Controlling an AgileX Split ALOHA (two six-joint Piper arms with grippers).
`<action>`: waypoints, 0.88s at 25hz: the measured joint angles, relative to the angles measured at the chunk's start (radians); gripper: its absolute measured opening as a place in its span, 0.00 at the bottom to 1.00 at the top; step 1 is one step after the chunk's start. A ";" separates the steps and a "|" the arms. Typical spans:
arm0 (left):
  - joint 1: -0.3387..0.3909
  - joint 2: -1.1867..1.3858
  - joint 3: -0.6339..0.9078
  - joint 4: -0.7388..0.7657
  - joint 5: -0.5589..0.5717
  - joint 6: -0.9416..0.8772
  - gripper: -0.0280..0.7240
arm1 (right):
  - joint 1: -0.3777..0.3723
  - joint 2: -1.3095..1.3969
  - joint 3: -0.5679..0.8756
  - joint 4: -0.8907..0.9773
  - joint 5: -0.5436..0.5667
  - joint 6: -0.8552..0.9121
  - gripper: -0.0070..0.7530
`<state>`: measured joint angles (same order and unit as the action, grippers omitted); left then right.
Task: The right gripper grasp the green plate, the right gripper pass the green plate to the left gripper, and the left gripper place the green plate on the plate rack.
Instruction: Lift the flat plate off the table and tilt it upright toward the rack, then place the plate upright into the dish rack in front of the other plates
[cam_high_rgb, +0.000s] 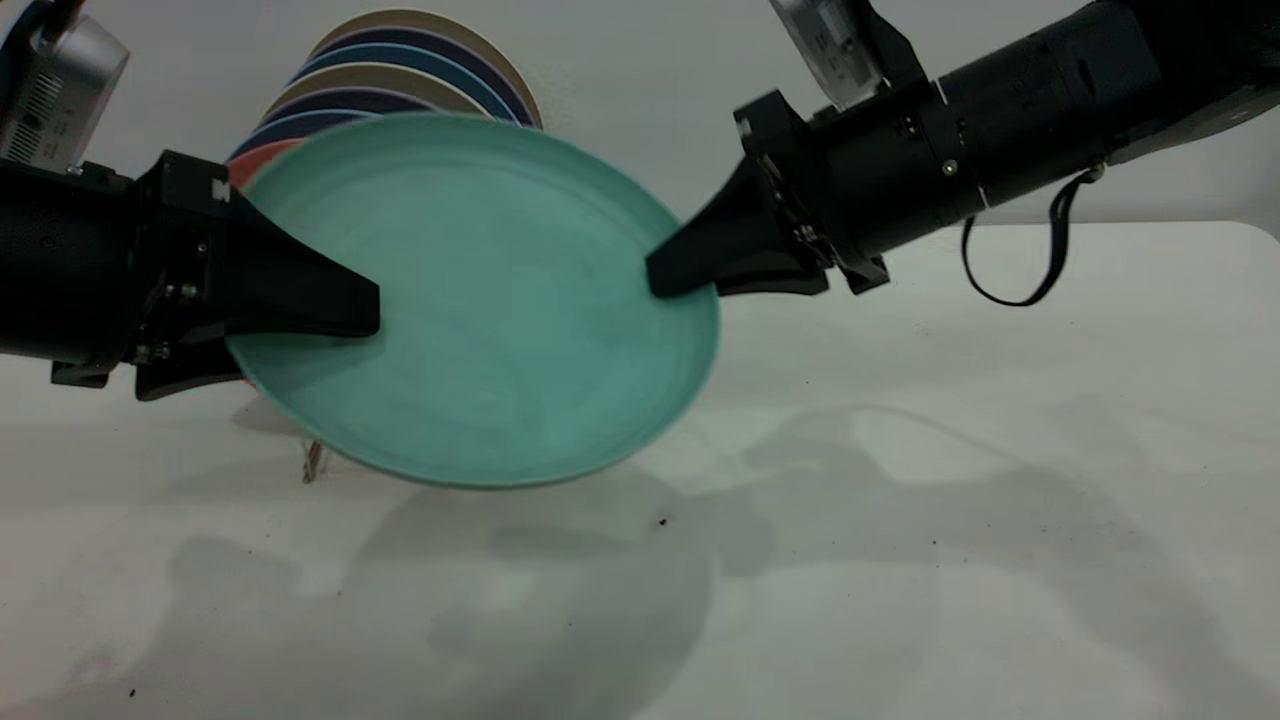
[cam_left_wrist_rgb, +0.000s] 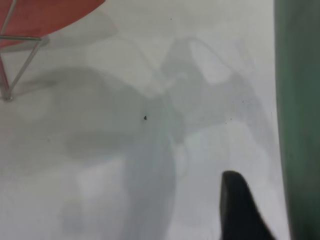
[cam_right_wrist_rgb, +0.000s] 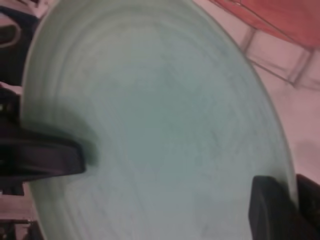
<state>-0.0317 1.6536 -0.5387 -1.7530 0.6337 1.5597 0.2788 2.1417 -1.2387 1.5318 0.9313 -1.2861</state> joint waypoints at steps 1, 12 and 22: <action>0.000 0.000 0.000 -0.001 0.000 0.000 0.47 | 0.000 0.000 0.000 0.002 0.003 -0.005 0.06; 0.001 0.004 -0.018 0.000 -0.113 0.081 0.18 | -0.003 0.000 0.000 -0.046 -0.046 0.000 0.69; 0.001 -0.018 -0.195 0.238 -0.151 0.309 0.18 | -0.135 -0.045 0.000 -0.225 -0.020 0.063 0.83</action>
<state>-0.0309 1.6353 -0.7340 -1.5151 0.4829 1.8687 0.1440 2.0971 -1.2387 1.3068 0.9111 -1.2226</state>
